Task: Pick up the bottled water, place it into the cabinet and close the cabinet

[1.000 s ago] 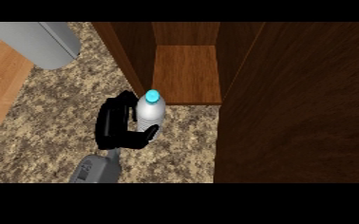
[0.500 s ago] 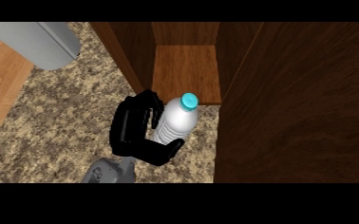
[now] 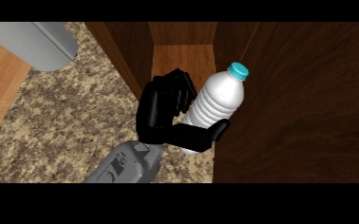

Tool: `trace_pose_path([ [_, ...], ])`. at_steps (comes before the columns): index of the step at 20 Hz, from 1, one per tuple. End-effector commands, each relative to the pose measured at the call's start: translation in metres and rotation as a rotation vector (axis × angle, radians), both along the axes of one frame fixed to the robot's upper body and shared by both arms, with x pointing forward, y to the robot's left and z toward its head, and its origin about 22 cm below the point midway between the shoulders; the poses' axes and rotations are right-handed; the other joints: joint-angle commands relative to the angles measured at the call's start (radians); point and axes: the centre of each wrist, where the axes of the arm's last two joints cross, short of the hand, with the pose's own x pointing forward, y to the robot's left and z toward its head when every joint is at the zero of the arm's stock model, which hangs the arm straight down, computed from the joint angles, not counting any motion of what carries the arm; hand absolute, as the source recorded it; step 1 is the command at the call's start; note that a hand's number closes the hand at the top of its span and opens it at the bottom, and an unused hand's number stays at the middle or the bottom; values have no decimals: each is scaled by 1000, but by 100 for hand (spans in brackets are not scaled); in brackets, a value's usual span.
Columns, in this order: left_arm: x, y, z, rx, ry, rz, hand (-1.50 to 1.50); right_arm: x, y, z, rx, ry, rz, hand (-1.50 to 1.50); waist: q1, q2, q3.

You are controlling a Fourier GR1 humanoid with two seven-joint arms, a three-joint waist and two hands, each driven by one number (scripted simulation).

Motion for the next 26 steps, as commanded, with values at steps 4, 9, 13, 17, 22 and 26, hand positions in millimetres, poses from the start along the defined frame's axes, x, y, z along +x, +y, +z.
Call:
trace_pose_path([
  [4, 36, -19, 34, 49, 2, 105, 150, 4, -3, 29, 5, -72, -5, -150, 1, 2, 0],
  [9, 45, -30, 11, 119, 30, 138, 150, -3, -14, 28, 11, -51, -2, -150, -13, 2, 0],
  [13, 68, -36, 20, 145, 9, 163, 150, 4, -10, 30, -1, -41, 0, -150, -11, 5, 0],
  [17, 87, -25, -2, 187, 26, 195, 150, -2, -7, 30, 12, -53, 27, -150, -23, 7, -1],
  [22, 112, -9, 0, 230, 66, 208, 150, -1, -5, 27, 30, -54, 14, -150, -10, 7, -1],
  [26, 114, -7, -19, 216, 92, 252, 150, -2, -18, 24, 21, -55, 37, -150, -23, 8, -1],
])
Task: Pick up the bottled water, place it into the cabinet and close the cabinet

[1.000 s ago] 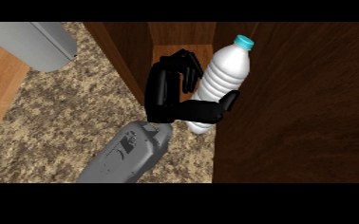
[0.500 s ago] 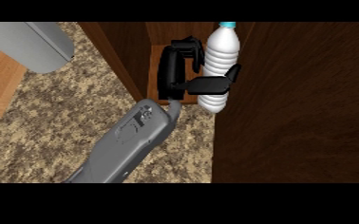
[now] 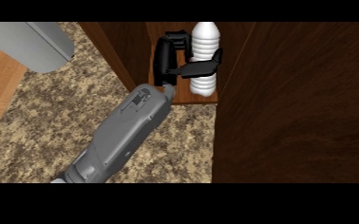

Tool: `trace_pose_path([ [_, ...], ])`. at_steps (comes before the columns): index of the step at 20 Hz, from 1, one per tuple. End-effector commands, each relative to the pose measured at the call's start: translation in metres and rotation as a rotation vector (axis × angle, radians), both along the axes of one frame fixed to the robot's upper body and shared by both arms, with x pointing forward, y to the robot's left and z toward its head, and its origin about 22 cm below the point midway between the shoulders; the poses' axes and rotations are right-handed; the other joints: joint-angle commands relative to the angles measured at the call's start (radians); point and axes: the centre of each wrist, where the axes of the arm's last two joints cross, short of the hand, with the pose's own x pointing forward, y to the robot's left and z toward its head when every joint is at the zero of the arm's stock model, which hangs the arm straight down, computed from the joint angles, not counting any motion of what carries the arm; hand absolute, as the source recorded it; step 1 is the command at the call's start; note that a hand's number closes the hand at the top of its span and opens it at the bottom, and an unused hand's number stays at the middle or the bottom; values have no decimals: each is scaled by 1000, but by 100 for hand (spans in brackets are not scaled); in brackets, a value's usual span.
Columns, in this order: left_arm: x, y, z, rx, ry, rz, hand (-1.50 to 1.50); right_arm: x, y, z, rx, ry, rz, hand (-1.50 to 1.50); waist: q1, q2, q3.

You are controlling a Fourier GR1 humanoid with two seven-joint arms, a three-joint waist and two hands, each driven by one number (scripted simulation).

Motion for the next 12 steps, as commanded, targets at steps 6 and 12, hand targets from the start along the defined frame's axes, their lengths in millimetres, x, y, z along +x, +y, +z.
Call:
trace_pose_path([
  [6, 22, 14, -16, -41, 13, 59, 150, 7, -10, 8, 80, -65, 26, -150, -10, 5, 0],
  [12, 44, 15, -12, 147, -24, 104, 150, 8, -5, 11, 76, -63, 48, -150, -18, 10, 0],
])
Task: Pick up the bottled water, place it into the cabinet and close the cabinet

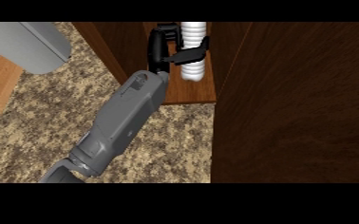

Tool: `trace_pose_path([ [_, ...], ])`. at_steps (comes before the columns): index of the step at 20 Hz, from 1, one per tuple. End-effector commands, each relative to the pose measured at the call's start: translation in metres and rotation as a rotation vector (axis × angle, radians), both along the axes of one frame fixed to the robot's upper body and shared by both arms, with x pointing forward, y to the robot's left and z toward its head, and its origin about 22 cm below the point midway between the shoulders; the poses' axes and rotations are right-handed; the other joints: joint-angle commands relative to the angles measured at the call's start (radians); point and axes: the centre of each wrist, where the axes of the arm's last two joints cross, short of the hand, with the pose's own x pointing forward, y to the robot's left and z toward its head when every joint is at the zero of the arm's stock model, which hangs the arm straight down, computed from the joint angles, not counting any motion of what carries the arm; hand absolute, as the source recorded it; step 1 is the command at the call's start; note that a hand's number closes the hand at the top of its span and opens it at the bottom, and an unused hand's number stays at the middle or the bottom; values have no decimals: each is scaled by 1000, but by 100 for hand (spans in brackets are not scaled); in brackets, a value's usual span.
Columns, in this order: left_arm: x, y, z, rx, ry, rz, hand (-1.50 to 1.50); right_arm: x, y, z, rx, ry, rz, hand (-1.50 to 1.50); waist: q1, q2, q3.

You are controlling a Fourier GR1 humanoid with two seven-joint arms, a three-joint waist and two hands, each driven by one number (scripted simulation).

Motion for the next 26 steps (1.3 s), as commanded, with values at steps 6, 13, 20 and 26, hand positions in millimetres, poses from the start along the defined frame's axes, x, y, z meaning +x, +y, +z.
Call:
trace_pose_path([
  [6, 15, 7, -10, 198, 11, 33, -150, 4, 13, 11, 53, -51, 24, -150, -21, 5, 0],
  [13, 26, 6, 7, 215, 23, 57, -150, 9, 7, 15, 51, -77, 27, -150, -21, 7, 0],
  [20, 34, 15, 25, 125, -66, -22, -150, -3, 11, 23, 35, -58, 27, -150, 0, -5, 0],
  [26, 24, 2, 21, -59, -84, -159, -150, 4, 17, 24, 28, -75, 15, -150, 11, -10, -1],
])
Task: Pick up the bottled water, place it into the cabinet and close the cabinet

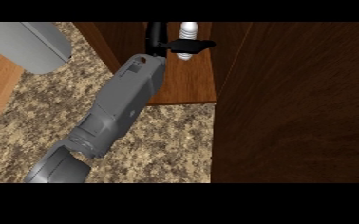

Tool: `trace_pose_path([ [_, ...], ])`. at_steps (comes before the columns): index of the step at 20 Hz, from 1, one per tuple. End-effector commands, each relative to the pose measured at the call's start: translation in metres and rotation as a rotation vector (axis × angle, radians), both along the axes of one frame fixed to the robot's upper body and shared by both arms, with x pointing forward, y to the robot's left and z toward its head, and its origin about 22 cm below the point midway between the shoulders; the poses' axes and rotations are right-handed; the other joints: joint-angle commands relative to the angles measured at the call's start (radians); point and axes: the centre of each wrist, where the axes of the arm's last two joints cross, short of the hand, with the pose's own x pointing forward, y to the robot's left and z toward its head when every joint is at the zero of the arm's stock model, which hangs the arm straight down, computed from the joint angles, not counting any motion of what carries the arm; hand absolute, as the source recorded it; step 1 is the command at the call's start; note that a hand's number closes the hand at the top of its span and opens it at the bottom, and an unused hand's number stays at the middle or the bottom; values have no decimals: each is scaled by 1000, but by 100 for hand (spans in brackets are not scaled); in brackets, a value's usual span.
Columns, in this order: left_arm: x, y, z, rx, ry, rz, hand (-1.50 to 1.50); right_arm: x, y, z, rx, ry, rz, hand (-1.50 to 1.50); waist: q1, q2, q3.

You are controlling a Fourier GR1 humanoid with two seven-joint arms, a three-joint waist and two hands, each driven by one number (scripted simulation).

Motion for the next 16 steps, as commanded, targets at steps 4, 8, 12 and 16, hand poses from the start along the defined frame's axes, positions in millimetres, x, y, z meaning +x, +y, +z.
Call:
trace_pose_path([
  [4, -10, -2, -11, -87, 5, -118, -150, -6, 15, 30, -12, -36, 22, -150, 12, -7, 0],
  [8, -25, -11, -9, -110, 12, -187, -150, 0, 17, 34, -3, -27, 21, -150, 50, -18, 0],
  [12, -46, -21, -15, -143, 54, -233, -150, 8, 21, 23, -3, -22, 10, -150, 42, -17, 1],
  [16, -70, -15, -30, -177, 4, -228, -150, 0, 30, 31, 3, -18, 7, -150, 49, -18, 0],
])
